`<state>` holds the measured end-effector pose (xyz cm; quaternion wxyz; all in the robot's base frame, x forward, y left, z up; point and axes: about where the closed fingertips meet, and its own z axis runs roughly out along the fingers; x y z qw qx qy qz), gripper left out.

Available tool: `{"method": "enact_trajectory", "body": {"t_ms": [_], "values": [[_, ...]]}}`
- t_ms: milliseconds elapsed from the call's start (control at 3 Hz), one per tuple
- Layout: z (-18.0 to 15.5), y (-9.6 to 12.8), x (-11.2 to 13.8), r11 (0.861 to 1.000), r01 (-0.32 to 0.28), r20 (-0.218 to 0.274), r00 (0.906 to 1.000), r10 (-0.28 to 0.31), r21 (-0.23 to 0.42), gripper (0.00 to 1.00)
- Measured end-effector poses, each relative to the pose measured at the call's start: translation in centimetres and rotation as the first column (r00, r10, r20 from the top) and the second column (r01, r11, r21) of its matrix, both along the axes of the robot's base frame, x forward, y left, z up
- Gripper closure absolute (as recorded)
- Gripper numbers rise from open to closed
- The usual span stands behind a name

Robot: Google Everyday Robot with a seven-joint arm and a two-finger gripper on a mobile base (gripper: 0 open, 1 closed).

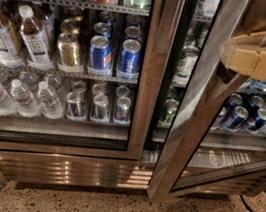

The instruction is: Open right fridge door

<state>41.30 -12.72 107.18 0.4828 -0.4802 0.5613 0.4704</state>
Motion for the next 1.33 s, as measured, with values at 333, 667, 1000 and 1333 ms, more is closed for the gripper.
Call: {"method": "enact_trajectory", "body": {"t_ms": [333, 667, 1000, 1333], "values": [[0.0, -0.3, -0.1, 1.000, 0.000, 0.000, 1.0000, 0.000, 0.000, 1.00], [0.1, -0.6, -1.1, 1.000, 0.016, -0.004, 0.9999, -0.016, -0.002, 1.00], [0.1, -0.9, -1.2, 1.000, 0.016, -0.004, 0.9999, -0.016, -0.002, 0.80], [0.1, -0.9, -1.2, 1.000, 0.016, -0.004, 0.9999, -0.016, -0.002, 0.59]]}}
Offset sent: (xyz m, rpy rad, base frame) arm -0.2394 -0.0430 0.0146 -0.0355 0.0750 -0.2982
